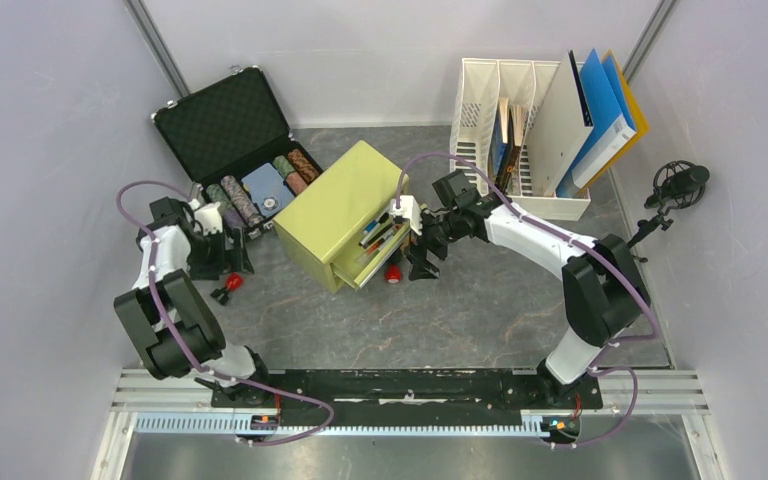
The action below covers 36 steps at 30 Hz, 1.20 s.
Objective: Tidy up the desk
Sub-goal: Close the drawer in the storage box.
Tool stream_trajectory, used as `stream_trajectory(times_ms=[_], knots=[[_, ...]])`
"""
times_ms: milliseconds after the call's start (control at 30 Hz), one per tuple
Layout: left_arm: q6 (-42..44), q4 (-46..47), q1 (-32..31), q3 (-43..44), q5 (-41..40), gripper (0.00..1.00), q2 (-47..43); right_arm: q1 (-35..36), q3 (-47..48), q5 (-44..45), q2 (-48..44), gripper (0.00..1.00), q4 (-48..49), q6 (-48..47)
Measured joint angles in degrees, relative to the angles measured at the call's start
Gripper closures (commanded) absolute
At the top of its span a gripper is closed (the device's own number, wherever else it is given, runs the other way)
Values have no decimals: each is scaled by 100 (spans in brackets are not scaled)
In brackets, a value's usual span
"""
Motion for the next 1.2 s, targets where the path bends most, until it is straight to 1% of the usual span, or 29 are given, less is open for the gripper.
stream_trajectory(times_ms=[267,367,600,833,1200], knots=[[103,37,127,2,-4,0,-190,7,2,-24,57,2,4,46],[103,105,142,15,-142,0,-236,7,2,-24,57,2,4,46],[146,243,354,114,-404,0,219,7,2,-24,57,3,4,44],[269,369,492,175,-428,0,697,7,2,-24,57,3,7,44],[291,367,496,181,-393,0,826,11,2,-66,66,5,11,44]])
